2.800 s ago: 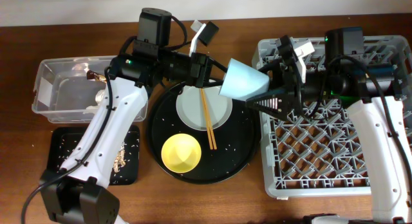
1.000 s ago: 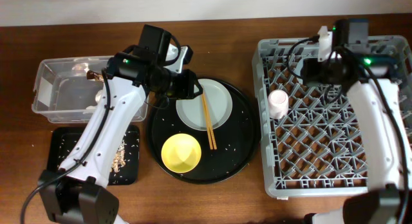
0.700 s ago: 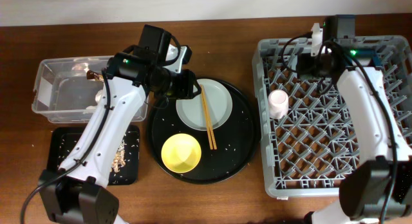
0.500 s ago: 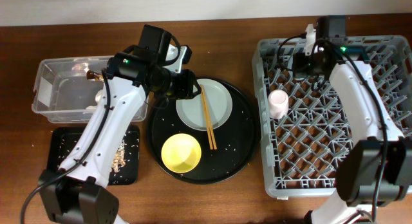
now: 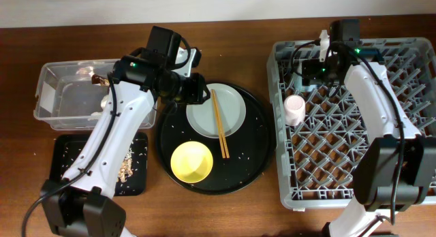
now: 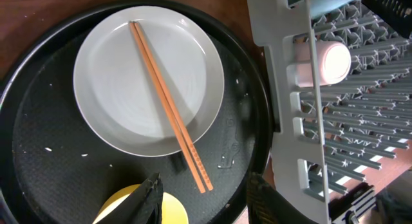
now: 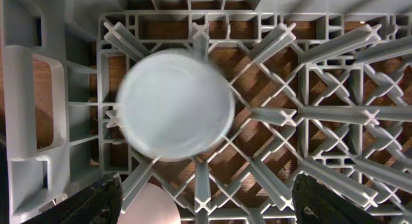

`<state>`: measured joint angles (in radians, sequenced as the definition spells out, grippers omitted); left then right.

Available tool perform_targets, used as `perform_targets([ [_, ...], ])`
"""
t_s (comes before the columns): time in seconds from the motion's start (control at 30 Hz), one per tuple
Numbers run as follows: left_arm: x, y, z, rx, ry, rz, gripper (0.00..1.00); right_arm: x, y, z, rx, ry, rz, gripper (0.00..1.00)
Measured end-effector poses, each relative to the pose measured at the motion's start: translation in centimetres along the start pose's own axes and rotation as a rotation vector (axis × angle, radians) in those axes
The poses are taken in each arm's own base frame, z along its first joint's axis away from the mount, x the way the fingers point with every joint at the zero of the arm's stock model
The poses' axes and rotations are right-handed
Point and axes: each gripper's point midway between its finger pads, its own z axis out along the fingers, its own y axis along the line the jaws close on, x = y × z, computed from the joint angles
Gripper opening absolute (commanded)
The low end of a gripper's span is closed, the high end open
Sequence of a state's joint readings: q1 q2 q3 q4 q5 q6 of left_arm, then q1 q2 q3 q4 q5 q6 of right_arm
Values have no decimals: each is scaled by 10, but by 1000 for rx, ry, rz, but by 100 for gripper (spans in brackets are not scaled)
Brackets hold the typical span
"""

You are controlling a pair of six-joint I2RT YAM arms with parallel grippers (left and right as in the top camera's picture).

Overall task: Sort waste into correct bins and load items into the dishwasher rack
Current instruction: 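Move the right gripper over the chopsticks on the white plate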

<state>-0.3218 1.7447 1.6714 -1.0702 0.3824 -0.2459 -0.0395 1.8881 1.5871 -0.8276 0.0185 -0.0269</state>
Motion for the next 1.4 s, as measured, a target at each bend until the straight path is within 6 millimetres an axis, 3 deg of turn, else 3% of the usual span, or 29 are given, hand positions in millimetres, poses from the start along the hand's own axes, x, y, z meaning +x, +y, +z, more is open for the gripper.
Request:
perform_targets([
  [0.13, -2, 8, 0, -42, -11, -1, 41, 9, 8, -11, -46, 44, 0, 78],
  [0.23, -6, 23, -7, -101, -35, -18, 41, 11, 29, -42, -156, 40, -12, 70],
  [0.4, -14, 65, -52, -230, -138, -104, 45, 26, 96, -108, -359, 30, -111, 67],
  [0.5, -8, 95, -85, -302, -179, -191, 50, 43, 141, -121, -440, 64, -204, 66],
  [0.53, -3, 106, -94, -329, -182, -224, 54, 50, 158, -122, -465, 75, -242, 66],
  [0.57, 1, 116, -101, -354, -179, -253, 72, 56, 172, -123, -483, 84, -275, 66],
  [0.6, 7, 129, -107, -385, -172, -291, 100, 61, 186, -123, -497, 87, -309, 66],
  [0.73, 16, 159, -122, -457, -172, -371, 100, 80, 229, -114, -507, 109, -385, 58],
  [0.9, 18, 168, -127, -479, -178, -390, 100, 93, 257, -94, -481, 144, -408, 47],
  [1.03, 18, 168, -127, -479, -177, -390, 100, 103, 268, -72, -445, 181, -428, 44],
  [1.4, 18, 168, -127, -479, -177, -390, 100, 126, 271, -6, -365, 308, -436, 42],
])
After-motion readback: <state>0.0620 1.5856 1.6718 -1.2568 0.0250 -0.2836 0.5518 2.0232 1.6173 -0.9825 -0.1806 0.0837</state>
